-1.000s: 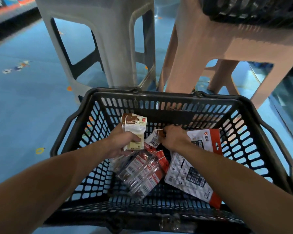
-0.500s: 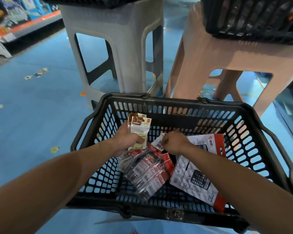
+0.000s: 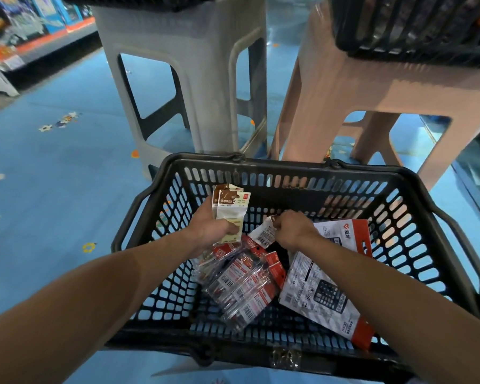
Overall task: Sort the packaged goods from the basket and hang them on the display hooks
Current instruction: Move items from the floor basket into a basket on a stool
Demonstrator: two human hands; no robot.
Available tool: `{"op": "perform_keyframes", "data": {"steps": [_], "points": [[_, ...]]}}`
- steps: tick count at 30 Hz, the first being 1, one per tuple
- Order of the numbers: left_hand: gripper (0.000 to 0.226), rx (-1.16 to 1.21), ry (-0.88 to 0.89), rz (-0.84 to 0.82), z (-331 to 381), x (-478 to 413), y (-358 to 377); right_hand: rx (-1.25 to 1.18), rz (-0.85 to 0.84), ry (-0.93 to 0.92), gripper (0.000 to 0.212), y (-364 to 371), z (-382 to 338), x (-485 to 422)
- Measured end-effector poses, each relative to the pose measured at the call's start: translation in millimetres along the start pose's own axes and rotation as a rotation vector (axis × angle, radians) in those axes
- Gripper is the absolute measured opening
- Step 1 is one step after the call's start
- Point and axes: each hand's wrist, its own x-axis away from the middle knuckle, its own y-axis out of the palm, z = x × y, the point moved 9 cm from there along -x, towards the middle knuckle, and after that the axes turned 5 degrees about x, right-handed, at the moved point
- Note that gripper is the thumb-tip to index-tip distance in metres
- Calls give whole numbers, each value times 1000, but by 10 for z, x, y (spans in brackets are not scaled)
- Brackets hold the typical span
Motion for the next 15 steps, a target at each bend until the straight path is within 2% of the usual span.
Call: {"op": "perform_keyframes", "data": {"steps": [6,11,15], "points": [[74,-21,19,-10,33,46,-18,-270,97,-101,22,-199,-114,85],[77,-3,54,-42,121,130,1,-811,33,-81,26,-420,-204,284],[73,37,64,-141,198,205,81,-1196,-53,-55,29,-625,-324,534]]}}
